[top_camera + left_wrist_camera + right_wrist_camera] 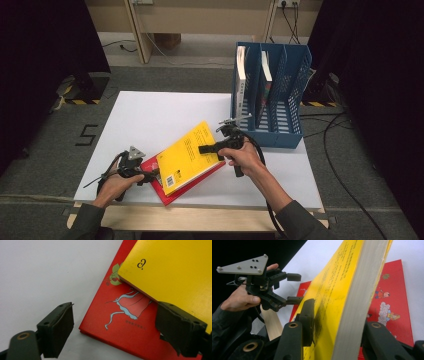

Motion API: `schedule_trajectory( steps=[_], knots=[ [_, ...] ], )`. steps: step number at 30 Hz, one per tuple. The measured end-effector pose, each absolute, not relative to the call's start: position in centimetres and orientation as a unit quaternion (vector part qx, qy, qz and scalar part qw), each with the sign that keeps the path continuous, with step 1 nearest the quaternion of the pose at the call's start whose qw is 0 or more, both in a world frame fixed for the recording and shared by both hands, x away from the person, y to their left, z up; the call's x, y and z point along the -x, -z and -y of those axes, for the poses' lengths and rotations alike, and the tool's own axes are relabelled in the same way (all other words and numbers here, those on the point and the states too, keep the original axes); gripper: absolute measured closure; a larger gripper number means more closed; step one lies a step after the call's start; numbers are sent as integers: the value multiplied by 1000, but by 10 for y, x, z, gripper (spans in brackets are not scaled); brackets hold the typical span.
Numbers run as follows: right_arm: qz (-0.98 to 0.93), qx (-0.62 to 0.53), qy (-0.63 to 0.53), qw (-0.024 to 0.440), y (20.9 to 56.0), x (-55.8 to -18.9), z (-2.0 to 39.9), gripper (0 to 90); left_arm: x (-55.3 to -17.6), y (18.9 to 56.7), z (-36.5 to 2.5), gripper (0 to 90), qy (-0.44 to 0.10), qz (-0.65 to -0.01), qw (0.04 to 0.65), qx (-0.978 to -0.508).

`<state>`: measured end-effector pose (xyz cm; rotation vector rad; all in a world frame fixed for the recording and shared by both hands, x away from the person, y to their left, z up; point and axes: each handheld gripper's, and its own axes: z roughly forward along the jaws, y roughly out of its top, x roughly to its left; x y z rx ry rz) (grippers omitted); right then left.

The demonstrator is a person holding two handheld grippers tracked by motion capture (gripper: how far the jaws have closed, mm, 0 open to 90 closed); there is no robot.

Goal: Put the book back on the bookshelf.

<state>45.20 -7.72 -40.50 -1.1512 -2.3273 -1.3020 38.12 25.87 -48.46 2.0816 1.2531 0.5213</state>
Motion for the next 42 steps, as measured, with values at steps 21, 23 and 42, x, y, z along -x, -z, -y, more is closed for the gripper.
schedule_trajectory(
  steps=[21, 23, 42],
  knots=[
    [844, 354, 402, 34, 328, -452, 95, 754, -390, 489, -304, 149, -223, -541, 323, -744],
    [847, 353, 396, 26, 325, -451, 97, 755, -390, 489, -308, 147, -221, -548, 325, -739],
    [866, 353, 350, -40, 298, -441, 115, 755, -394, 501, -328, 131, -232, -572, 310, -723]
  ],
)
